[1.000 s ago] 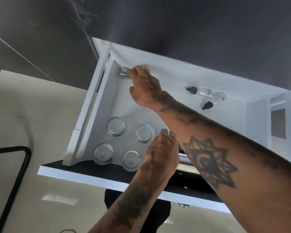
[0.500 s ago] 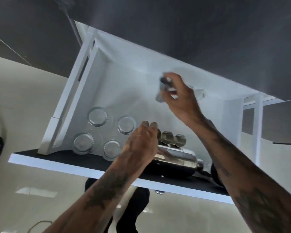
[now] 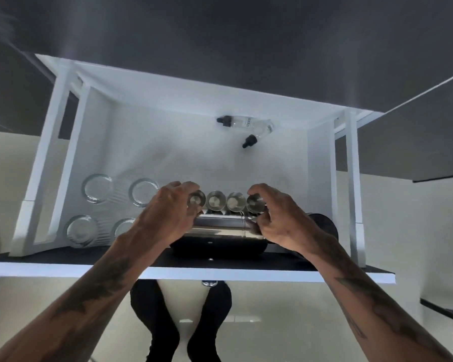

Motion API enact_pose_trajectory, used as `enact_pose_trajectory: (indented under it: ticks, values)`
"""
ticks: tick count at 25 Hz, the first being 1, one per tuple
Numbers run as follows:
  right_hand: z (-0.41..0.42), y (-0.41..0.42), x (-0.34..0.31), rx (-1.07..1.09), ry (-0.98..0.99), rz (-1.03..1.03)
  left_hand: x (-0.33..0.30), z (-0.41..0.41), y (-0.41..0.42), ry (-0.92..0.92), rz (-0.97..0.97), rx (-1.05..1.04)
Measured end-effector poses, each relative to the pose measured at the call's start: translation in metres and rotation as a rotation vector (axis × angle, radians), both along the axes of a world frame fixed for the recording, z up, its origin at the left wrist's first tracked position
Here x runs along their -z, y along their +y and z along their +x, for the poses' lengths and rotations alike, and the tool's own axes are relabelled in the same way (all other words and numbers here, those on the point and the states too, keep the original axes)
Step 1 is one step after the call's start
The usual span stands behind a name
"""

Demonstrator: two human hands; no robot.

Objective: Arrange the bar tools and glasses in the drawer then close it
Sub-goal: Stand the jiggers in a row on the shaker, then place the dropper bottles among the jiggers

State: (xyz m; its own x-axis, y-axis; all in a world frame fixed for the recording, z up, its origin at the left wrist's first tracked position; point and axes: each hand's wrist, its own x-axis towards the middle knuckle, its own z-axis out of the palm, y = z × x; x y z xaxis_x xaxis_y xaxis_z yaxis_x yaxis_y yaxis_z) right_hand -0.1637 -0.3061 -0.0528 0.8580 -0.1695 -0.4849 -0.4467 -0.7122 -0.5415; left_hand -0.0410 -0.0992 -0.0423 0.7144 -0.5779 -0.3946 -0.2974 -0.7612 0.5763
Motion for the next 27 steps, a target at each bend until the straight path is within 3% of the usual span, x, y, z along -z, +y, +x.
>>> enact_pose_trajectory:
  ticks: [3, 6, 10, 14, 16, 19, 22, 24, 27]
  values:
    - [-0.004, 0.0, -0.007, -0.046, -0.008, -0.017, -0.001, 0.003, 0.0, -0.012, 0.024, 0.042]
    - [0.007, -0.014, -0.014, 0.041, -0.104, -0.033, 0.0, 0.007, 0.001, -0.016, 0.052, 0.08]
    - [0.067, -0.046, 0.002, 0.054, -0.274, -0.333, -0.007, 0.01, 0.002, -0.025, 0.117, 0.112]
    - [0.109, -0.062, 0.029, -0.175, -0.137, -0.572, -0.03, 0.032, -0.001, -0.059, 0.085, 0.117]
    - [0.105, -0.069, 0.038, -0.195, -0.138, -0.624, -0.034, 0.054, -0.013, -0.207, -0.013, 0.073]
    - [0.09, -0.077, 0.042, -0.106, -0.251, -0.496, -0.012, 0.079, -0.06, -0.4, -0.09, 0.112]
    - [0.074, -0.072, 0.036, 0.12, -0.403, -0.166, 0.028, 0.087, -0.112, -0.386, -0.011, 0.279]
    - [0.066, -0.062, 0.035, 0.212, -0.416, 0.01, 0.051, 0.088, -0.126, -0.374, 0.057, 0.345]
    - [0.06, -0.05, 0.037, 0.22, -0.365, 0.107, 0.067, 0.096, -0.127, -0.455, -0.01, 0.29]
